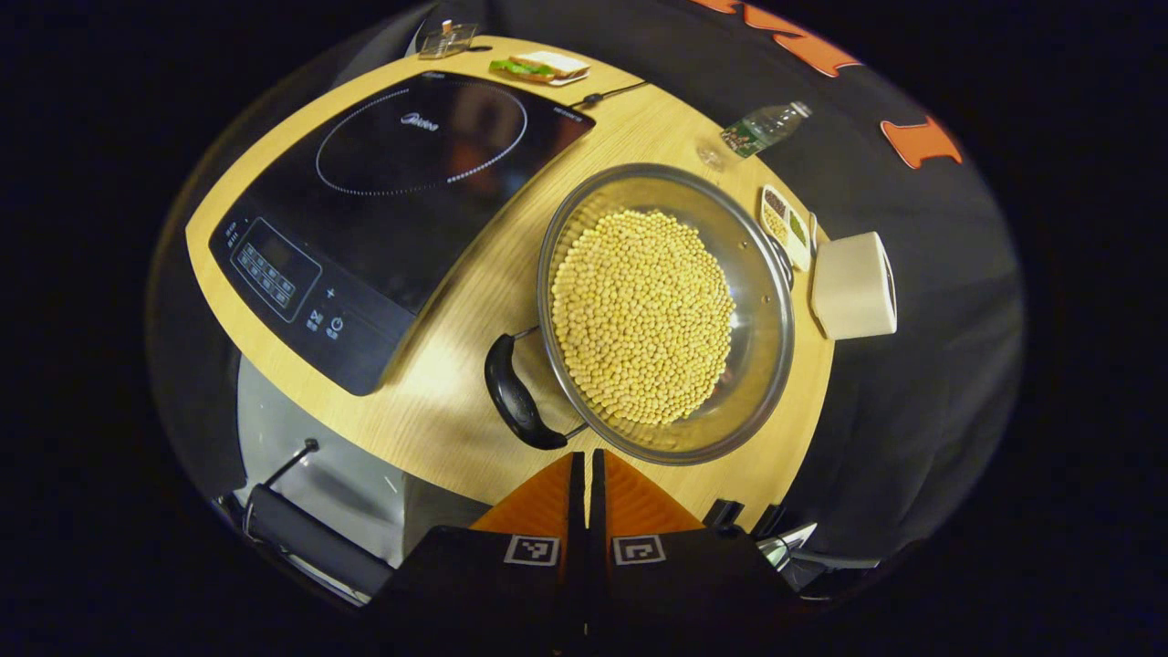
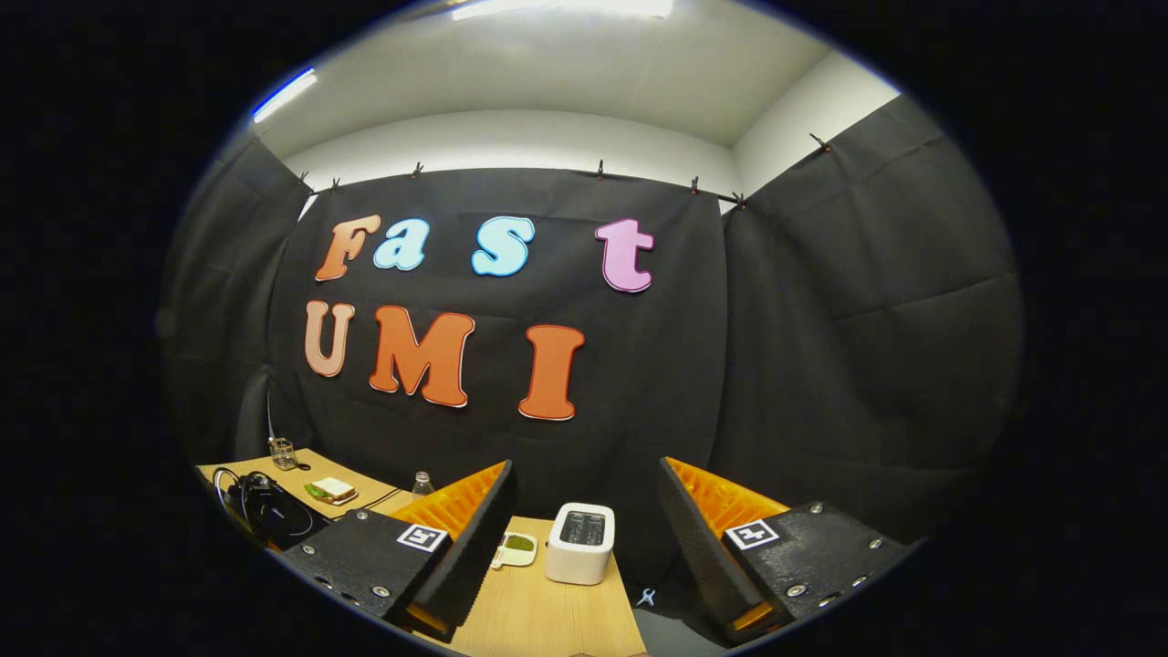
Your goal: First push the handle of the pot to place it horizontally, then grasp the pot with both hands and set it on the induction cooktop.
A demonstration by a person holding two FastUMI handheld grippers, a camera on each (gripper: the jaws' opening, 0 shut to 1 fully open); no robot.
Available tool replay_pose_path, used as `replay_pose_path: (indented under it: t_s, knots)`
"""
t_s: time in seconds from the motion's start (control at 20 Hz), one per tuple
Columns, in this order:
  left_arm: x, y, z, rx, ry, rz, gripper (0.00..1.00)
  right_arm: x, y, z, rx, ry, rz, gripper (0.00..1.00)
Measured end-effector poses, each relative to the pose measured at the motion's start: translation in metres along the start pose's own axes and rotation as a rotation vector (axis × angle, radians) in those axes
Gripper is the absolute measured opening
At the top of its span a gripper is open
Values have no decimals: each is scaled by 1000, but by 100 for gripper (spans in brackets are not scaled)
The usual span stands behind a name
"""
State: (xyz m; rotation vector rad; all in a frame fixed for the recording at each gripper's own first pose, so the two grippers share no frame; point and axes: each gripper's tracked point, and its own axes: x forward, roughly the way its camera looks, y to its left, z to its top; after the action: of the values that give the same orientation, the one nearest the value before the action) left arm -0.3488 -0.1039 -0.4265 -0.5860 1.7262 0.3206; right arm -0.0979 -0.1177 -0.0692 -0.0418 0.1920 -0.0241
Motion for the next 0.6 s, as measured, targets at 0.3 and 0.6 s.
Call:
replay_pose_path:
  t_s: [0.3,0.6]
  knots:
    - [17,4,6,-1,98,7,8,0,5,-7,-6,33,-60,95]
    - [16,4,8,4,143,35,8,10,43,-6,10,40,-46,95]
